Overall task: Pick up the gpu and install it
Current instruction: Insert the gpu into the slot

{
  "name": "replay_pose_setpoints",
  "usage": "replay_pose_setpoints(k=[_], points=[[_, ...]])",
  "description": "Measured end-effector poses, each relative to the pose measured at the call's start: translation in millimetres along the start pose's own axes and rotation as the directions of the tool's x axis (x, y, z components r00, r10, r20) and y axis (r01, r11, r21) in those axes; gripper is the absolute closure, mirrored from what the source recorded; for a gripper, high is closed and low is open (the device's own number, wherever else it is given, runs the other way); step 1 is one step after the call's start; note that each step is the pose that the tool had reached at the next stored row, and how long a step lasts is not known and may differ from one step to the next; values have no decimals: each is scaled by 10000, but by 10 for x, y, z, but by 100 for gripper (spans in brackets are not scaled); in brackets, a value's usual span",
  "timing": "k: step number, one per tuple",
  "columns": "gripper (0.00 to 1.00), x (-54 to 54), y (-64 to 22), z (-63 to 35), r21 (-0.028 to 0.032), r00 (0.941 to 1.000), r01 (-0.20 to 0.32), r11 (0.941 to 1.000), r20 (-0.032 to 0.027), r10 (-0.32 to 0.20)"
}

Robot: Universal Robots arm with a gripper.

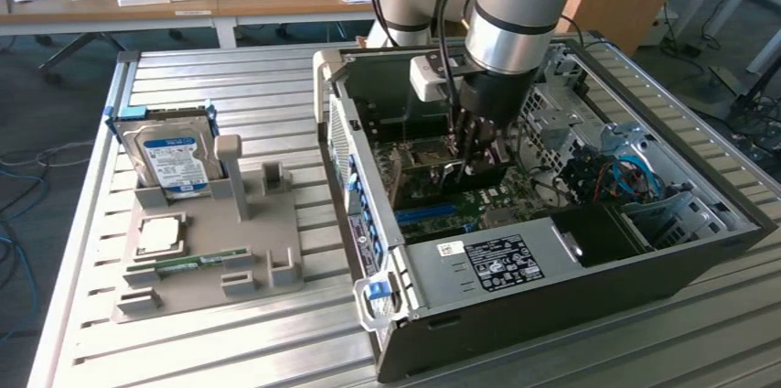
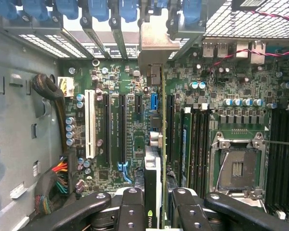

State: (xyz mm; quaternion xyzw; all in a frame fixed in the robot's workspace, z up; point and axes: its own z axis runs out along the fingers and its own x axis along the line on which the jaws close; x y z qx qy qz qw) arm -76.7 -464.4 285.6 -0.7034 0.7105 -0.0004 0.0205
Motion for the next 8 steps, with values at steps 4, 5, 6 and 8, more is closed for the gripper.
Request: replay_pose_setpoints(k=[4,5,6,8], points=[[74,0,6,0,0,10000,1,10000,0,-1],[74,0,8,0,1,10000,1,10000,0,-1],[74,0,10,0,1,10000,2,10000,0,-2],[74,0,17,0,0,10000,0,10000,0,0]])
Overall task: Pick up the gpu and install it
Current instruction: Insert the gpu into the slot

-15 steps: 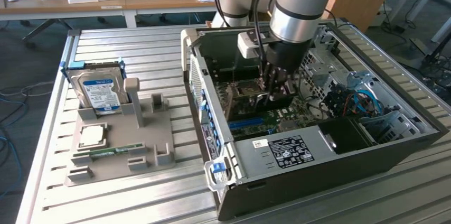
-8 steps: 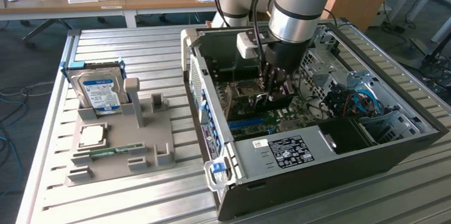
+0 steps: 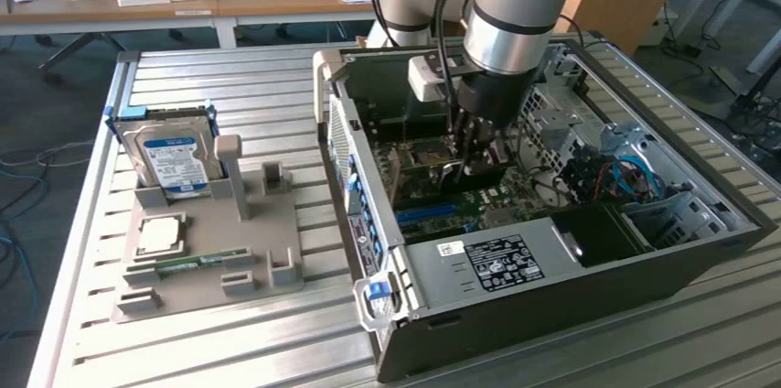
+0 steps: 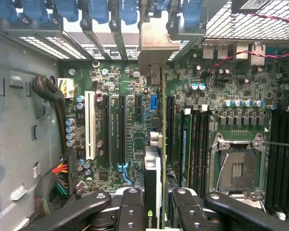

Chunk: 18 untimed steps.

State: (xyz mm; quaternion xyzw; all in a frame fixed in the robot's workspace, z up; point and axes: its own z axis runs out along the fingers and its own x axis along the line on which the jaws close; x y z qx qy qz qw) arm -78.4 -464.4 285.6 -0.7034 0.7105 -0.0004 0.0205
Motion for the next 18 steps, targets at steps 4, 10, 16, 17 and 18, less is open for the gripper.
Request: replay_pose_setpoints(k=[4,10,16,17,18], points=[[74,1,14,4,0,10000,0,10000,1,0],[74,1,26,41,0,10000,1,10000,0,-1],[74,2,54,55,0,10000,0,10000,1,0],[74,2,65,57,1,10000,1,10000,1,-1],[74,2,74,59,1,10000,0,10000,2,0]])
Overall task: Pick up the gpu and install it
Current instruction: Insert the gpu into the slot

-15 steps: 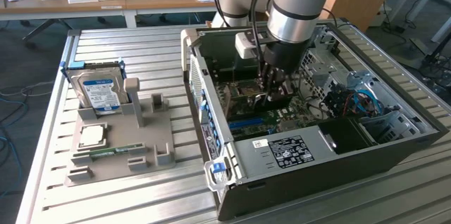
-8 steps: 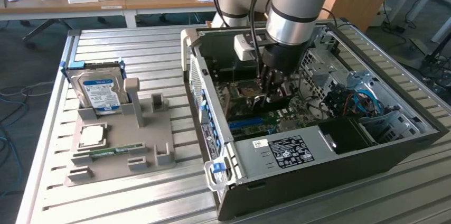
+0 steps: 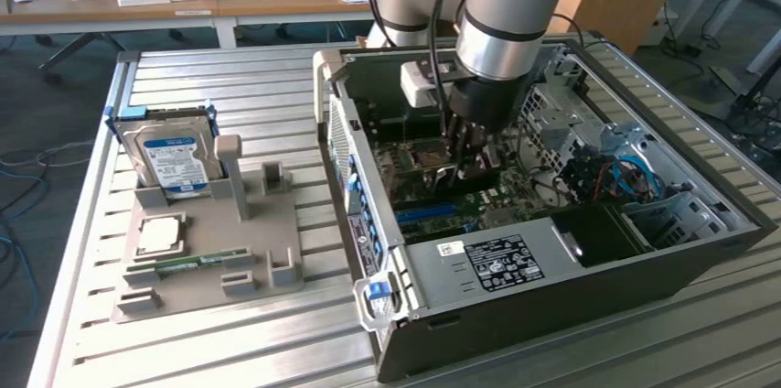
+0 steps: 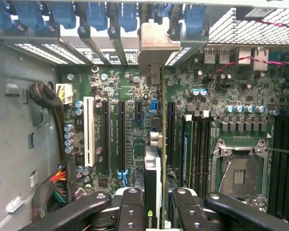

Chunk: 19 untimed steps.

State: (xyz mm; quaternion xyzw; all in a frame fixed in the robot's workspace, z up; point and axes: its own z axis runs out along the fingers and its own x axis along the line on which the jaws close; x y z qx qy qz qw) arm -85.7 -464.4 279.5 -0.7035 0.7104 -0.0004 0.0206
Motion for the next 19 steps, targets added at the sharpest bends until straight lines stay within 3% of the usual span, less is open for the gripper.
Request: replay_pose_setpoints(k=[19], points=[[74,3,51,72,-1,10000,-43,10000,-4,43]])
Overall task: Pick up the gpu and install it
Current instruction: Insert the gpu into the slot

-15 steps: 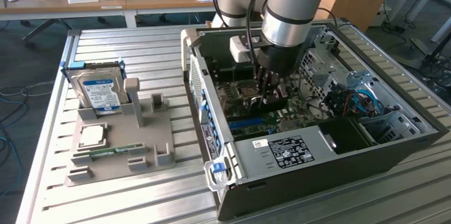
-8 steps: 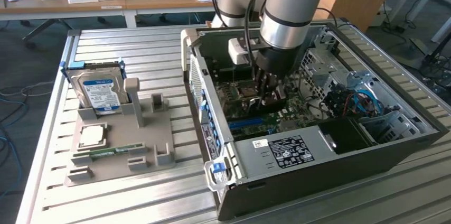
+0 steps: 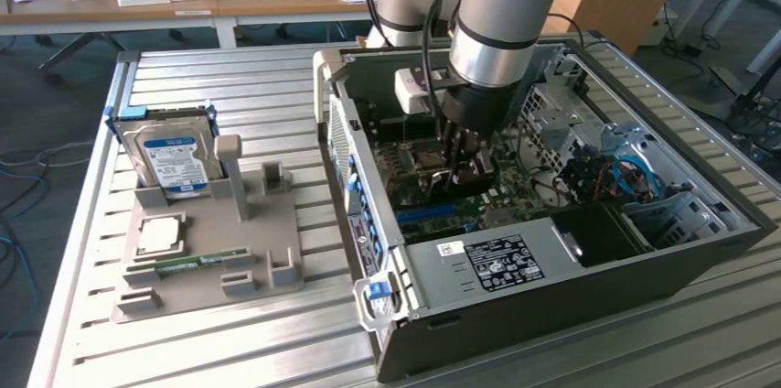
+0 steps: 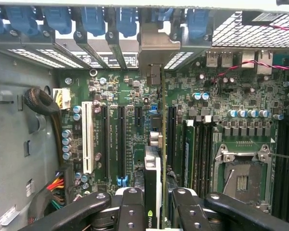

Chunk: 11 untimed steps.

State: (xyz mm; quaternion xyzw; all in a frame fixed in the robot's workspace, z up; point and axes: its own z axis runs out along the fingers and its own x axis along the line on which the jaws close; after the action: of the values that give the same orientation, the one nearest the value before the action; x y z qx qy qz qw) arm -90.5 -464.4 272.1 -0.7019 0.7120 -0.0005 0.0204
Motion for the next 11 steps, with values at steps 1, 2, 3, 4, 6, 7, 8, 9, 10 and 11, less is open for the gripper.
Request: replay_pose_setpoints(k=[1,2,3,4,6,7,8,9,10,11], points=[[74,0,0,0,1,10000,-32,10000,-1,32],[74,0,0,0,2,10000,-66,10000,-2,66],[74,0,0,1,3,9999,-102,9999,-3,102],[74,0,0,1,4,9999,-120,9999,-3,120],[74,0,0,1,4,9999,-120,9999,-3,120],[74,1,0,2,6,9999,-122,9999,0,122],[74,3,1,2,6,9999,-123,9999,-1,123],[74,4,3,2,5,9999,-123,9999,-1,123],[74,4,8,2,5,9999,-124,9999,-2,124],[74,5,11,1,4,9999,-121,9999,-4,121]])
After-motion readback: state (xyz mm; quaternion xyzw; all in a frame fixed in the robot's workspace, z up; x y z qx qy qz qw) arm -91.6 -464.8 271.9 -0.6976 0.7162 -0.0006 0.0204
